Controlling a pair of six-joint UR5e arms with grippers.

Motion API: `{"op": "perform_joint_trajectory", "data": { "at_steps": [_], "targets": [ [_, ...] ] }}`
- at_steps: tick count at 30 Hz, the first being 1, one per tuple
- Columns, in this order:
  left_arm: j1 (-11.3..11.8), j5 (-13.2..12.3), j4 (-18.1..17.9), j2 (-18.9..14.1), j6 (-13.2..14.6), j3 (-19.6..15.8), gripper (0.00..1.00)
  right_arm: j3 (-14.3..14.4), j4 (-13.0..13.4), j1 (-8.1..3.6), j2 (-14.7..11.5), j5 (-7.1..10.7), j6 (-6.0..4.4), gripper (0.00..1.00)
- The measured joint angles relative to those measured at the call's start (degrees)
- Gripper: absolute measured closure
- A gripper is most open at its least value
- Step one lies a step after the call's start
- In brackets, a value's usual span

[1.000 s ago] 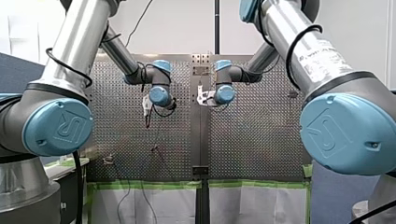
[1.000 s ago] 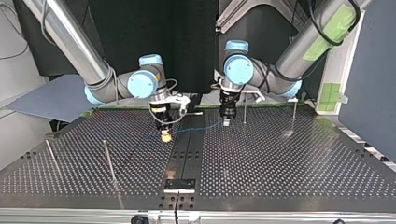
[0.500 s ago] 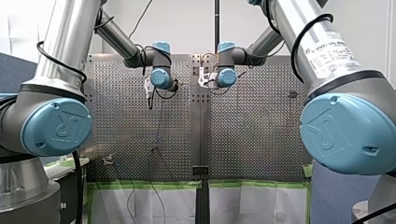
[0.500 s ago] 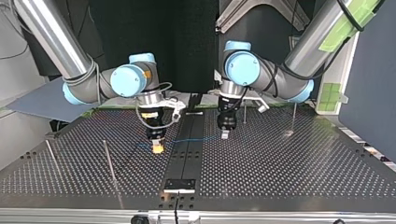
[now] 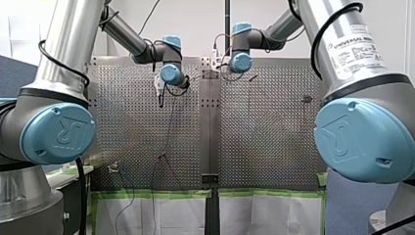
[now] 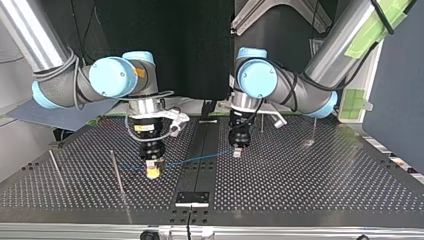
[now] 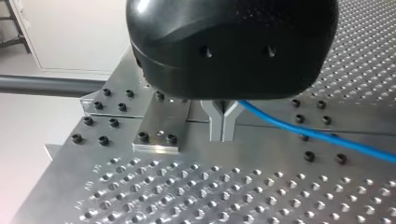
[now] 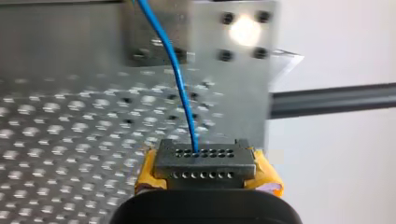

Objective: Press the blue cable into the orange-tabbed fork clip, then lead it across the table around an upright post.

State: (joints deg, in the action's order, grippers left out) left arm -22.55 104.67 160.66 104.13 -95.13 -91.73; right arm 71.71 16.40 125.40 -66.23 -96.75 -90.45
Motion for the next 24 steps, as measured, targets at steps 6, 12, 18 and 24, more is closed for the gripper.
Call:
{"op": "perform_joint_trajectory", "data": {
  "at_steps": [6, 12, 18, 24],
  "targets": [
    [-0.4, 0.0, 1.1, 0.0, 0.0, 1.9, 1.0, 0.0, -0.1, -0.58, -2.6, -0.11, -0.71, 1.0],
    [-1.2, 0.0, 3.5, 0.0, 0.2, 4.6, 1.0, 0.0, -0.2, -1.33, -3.0, -0.13, -1.14, 1.0],
    [-2.1, -0.1, 5.8, 0.0, 0.2, 7.4, 1.0, 0.0, -0.8, -2.32, -3.1, -0.22, -1.23, 1.0],
    [-2.8, -0.8, 7.2, 0.1, 0.2, 10.3, 1.0, 0.0, -1.2, -3.24, -3.2, -0.28, -1.24, 1.0]
  ]
}}
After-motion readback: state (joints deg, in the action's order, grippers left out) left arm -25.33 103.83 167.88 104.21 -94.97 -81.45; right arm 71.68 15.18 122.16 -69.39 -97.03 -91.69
